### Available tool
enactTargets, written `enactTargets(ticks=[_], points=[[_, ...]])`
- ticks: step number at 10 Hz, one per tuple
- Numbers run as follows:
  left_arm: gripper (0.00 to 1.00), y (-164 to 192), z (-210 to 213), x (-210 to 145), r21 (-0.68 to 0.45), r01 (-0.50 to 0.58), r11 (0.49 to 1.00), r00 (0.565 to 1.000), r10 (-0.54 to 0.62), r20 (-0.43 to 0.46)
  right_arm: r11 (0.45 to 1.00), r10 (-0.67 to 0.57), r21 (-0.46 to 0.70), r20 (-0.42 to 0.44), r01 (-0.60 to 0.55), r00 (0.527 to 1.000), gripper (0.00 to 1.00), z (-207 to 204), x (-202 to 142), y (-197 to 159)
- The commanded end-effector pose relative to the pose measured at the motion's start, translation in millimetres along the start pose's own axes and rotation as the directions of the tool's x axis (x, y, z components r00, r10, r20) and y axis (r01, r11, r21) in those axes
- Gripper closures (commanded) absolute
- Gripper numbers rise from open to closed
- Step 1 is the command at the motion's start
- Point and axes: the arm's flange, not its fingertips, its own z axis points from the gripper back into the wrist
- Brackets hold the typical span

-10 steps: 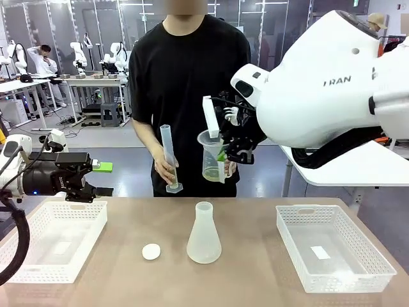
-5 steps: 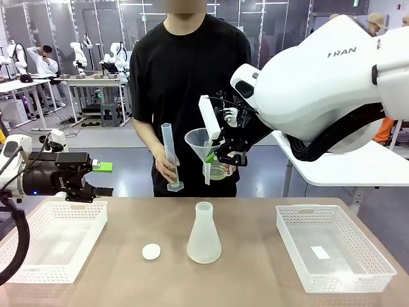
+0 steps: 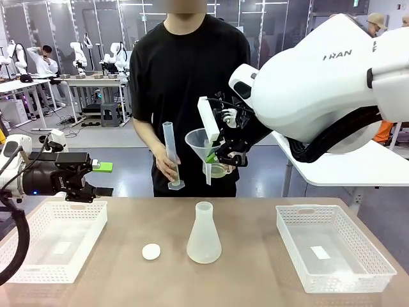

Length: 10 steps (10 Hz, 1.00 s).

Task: Prepare the solutions needed for the experiment.
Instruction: Pick up the Plastic Funnel and insert it into the Big flask.

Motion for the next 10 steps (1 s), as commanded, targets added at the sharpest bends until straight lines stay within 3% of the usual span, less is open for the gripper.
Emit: enactTargets(ticks=[1, 10], points=[[0.00, -1.8, -3.1, 0.5, -0.024, -0.016, 1.000, 1.000, 0.016, 0.021, 1.000, -0.015, 0.027, -0.006, 0.015, 1.000, 0.95, -9.9, -3.0, 3.7], [0.00, -1.8, -3.1, 0.5, -0.024, -0.016, 1.000, 1.000, 0.016, 0.021, 0.996, -0.043, 0.084, 0.050, 0.039, 0.998, 0.95, -63.3, -24.3, 14.9]])
